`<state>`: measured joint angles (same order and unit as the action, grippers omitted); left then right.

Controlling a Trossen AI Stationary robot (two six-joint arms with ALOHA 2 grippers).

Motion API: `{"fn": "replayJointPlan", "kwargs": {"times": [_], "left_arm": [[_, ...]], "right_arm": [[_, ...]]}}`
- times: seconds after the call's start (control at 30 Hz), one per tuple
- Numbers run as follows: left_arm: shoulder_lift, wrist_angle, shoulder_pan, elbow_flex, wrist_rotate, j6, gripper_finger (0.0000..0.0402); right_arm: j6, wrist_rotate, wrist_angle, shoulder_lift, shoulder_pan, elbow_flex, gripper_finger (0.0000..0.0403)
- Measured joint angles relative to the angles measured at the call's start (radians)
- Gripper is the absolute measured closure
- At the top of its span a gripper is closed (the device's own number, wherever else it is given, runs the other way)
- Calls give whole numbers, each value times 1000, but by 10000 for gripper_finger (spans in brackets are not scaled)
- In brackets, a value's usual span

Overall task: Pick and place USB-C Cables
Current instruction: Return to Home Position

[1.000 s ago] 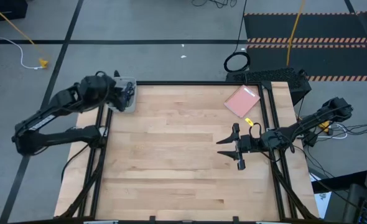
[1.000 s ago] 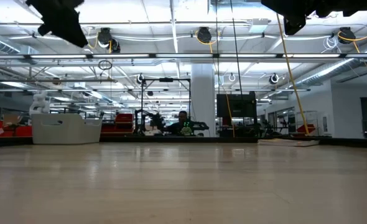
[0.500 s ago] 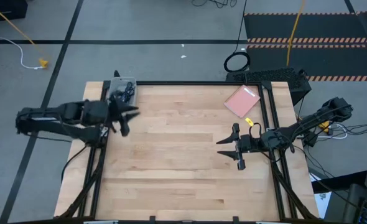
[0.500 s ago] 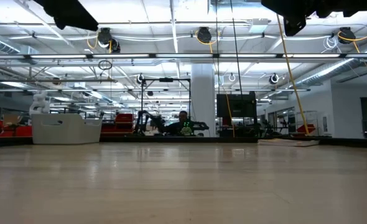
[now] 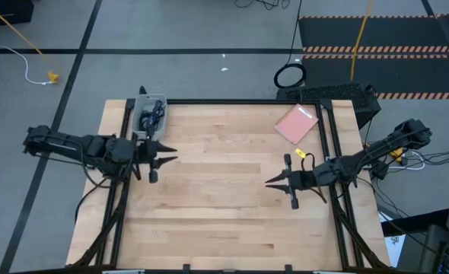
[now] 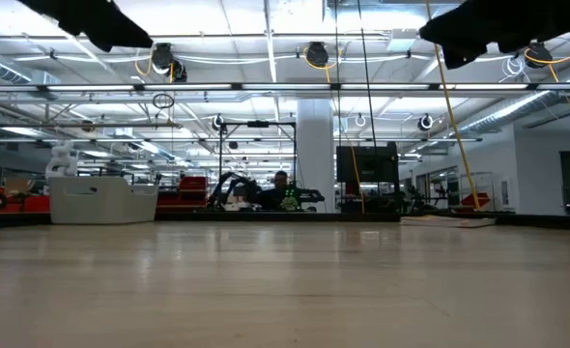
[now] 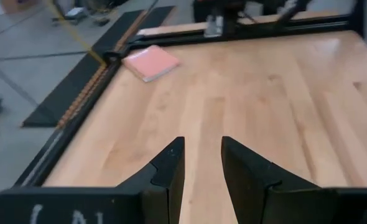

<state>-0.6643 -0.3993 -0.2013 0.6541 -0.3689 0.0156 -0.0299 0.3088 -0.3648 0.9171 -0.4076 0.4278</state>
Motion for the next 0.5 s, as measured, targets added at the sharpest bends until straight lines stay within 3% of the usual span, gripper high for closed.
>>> {"fn": "replayJointPlan", "kwargs": {"times": [0.13, 0.23, 0.5], "left_arm": [[28, 98, -9, -96, 47, 25, 293], [60, 214, -11, -178, 108, 40, 293], [135, 417, -1, -357, 138, 61, 294]], "right_arm": [[-2, -50, 21, 0, 0, -7, 397], [-5, -80, 7, 0, 0, -29, 397], [-21, -79, -163, -4, 0, -168, 402]]}}
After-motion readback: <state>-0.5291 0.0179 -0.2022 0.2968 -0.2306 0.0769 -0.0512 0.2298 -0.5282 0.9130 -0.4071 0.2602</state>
